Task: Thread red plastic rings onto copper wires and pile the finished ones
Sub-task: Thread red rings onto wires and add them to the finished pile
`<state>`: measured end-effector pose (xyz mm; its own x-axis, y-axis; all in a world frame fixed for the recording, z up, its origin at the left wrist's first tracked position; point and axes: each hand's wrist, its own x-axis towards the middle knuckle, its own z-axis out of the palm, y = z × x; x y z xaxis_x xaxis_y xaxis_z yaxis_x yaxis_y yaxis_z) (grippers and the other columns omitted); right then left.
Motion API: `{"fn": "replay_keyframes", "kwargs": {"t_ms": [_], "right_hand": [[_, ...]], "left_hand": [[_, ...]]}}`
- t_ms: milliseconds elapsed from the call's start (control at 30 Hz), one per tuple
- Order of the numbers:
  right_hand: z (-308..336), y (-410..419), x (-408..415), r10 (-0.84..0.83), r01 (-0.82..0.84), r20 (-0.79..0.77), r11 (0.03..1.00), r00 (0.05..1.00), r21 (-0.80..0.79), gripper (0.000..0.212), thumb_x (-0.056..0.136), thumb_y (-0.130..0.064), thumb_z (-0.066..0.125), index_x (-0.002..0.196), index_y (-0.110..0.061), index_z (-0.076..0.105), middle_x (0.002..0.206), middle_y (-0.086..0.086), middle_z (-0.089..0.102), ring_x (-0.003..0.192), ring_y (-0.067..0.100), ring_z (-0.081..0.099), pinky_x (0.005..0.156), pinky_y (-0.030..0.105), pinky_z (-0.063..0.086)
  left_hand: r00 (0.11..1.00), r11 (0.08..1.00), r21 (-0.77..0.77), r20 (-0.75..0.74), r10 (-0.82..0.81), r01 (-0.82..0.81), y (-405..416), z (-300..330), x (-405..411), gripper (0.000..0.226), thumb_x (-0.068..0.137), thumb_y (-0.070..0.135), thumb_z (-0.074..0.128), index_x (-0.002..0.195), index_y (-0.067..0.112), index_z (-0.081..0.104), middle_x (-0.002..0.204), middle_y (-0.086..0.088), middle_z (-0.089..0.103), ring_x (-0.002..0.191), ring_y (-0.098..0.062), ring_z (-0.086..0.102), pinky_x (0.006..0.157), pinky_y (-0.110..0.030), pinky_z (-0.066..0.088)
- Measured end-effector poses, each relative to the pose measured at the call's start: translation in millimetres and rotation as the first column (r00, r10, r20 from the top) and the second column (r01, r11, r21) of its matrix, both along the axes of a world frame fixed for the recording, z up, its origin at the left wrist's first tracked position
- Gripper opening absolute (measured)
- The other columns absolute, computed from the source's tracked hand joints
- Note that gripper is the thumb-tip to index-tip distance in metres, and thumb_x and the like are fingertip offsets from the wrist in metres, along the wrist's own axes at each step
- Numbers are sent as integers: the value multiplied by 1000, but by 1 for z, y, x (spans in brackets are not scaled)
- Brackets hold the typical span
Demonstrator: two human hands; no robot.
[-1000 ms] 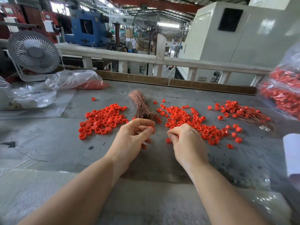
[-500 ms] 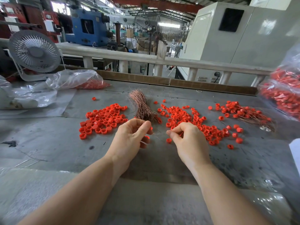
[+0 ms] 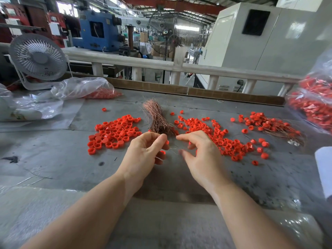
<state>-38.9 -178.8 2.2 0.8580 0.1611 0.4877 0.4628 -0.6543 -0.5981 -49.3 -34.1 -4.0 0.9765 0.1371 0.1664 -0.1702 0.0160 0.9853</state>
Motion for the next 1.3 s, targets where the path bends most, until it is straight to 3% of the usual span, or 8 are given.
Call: {"fn": "replay_keyframes", "kwargs": {"t_ms": [67, 167, 300, 433, 600, 733, 967, 1300], "right_hand": [[1, 3, -2, 86, -86, 4, 996, 996, 12, 36, 82, 2, 64, 110, -20, 67, 98, -18, 55, 77, 1, 52, 76, 4, 38], [1, 5, -4, 176, -174, -40, 983, 983, 60, 37, 88, 3, 56, 116, -19, 65, 106, -11, 63, 89, -1, 58, 85, 9, 43], [0, 5, -3, 198, -189, -60, 973, 978, 134, 28, 88, -1, 59, 108, -17, 69, 93, -12, 67, 86, 1, 62, 83, 14, 48], [-1, 1, 1, 128, -125, 2, 967, 992, 221, 22, 86, 0, 60, 87, -19, 72, 71, -18, 64, 74, 6, 64, 74, 33, 54], [-1, 1, 2, 77, -84, 34, 947, 996, 312, 23, 88, -3, 59, 82, -24, 66, 72, -10, 65, 73, 12, 65, 68, 45, 55], [-1, 2, 2, 53, -74, 72, 938, 996, 338, 20, 90, -7, 57, 83, -25, 63, 74, -11, 64, 74, 13, 63, 66, 48, 54], [-1, 2, 3, 32, -74, 125, 934, 992, 349, 20, 89, -6, 57, 86, -25, 64, 76, -20, 61, 75, 8, 61, 67, 47, 54], [1, 1, 2, 27, -79, 167, 946, 986, 313, 16, 89, -5, 58, 88, -20, 65, 78, -18, 62, 76, 6, 61, 70, 38, 54]], "left_hand": [[1000, 1000, 3, 2, -14, 14, 1, 0, 0, 17, 91, 22, 55, 82, 10, 63, 67, 5, 66, 54, -6, 55, 49, -18, 46], [999, 999, 22, 7, -37, 37, 1, -1, 0, 16, 91, 22, 55, 85, 12, 65, 68, 6, 67, 56, -7, 56, 50, -18, 46], [998, 998, 23, 21, -55, 54, 1, 0, -1, 13, 90, 21, 57, 81, 16, 65, 69, 6, 67, 57, -7, 56, 51, -18, 46], [997, 997, -21, 36, -69, 70, 0, 0, -2, 11, 88, 18, 61, 79, 17, 66, 69, 3, 65, 58, -9, 56, 51, -19, 47], [994, 983, -152, 54, -93, 100, 1, 2, -1, 9, 82, 5, 64, 83, 14, 67, 69, -1, 66, 61, -11, 62, 58, -20, 53], [993, 966, -230, 47, -113, 121, 2, 1, 1, 13, 77, 0, 66, 82, 12, 66, 69, -3, 67, 62, -11, 63, 62, -19, 54], [980, 919, -339, 45, -195, 199, 3, 4, 0, 21, 58, 9, 70, 77, 16, 73, 77, -3, 70, 70, -11, 64, 64, -19, 53], [974, 911, -351, 24, -224, 218, 2, 7, -3, 20, 66, 15, 64, 85, 12, 69, 73, -4, 66, 62, -11, 63, 61, -22, 56]]}}
